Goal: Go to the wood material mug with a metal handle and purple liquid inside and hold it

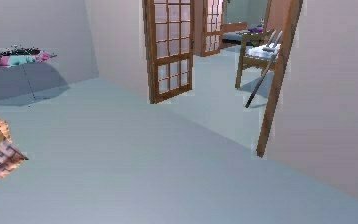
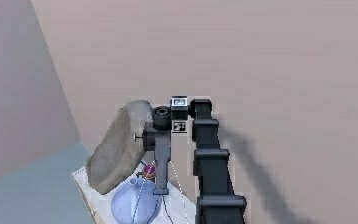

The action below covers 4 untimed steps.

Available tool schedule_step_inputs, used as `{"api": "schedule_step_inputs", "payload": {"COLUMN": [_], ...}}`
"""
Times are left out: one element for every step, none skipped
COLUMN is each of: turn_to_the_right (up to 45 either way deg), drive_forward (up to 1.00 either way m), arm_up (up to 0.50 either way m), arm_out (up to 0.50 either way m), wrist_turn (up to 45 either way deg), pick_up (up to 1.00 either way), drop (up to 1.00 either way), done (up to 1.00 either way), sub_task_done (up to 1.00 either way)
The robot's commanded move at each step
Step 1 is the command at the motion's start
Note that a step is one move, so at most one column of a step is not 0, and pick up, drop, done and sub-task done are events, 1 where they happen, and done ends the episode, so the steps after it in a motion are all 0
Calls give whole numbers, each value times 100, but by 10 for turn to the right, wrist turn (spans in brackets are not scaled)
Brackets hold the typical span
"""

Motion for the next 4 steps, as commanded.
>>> {"api": "schedule_step_inputs", "payload": {"turn_to_the_right": [0,0,0,0], "drive_forward": [0,0,0,0], "arm_up": [0,0,0,0], "arm_out": [0,0,0,0], "wrist_turn": [450,450,450,210], "pick_up": [0,0,0,0], "drop": [0,0,0,0], "done": [0,0,0,0], "sub_task_done": [0,0,0,0]}}
